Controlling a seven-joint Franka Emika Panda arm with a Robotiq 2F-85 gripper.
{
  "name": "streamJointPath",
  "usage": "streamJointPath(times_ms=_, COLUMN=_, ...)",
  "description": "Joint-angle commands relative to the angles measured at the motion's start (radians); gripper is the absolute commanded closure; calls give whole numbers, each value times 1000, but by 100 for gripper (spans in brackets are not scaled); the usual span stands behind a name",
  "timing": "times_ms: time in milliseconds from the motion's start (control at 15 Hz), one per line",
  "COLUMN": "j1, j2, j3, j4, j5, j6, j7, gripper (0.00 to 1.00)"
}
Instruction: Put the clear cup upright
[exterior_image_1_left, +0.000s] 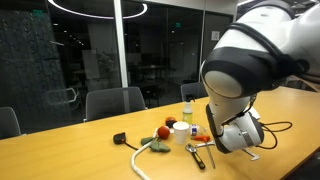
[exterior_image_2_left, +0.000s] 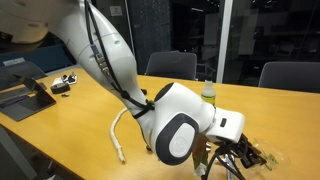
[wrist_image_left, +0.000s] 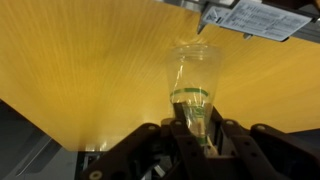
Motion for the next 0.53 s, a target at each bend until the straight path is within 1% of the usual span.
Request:
streamJointPath(times_ms=0, j1=51, j2=190, j3=-43, j4=71, j5=105, j6=-78, j7=34, gripper=94)
streamJointPath(times_ms=133, j1=64, j2=240, j3=-60, j4=87, j5=139, j6=-116, j7=34, gripper=94)
streamJointPath(times_ms=467, j1=104, j2=343, j3=-79, j4=122, j5=178, j6=-194, j7=41, gripper=93)
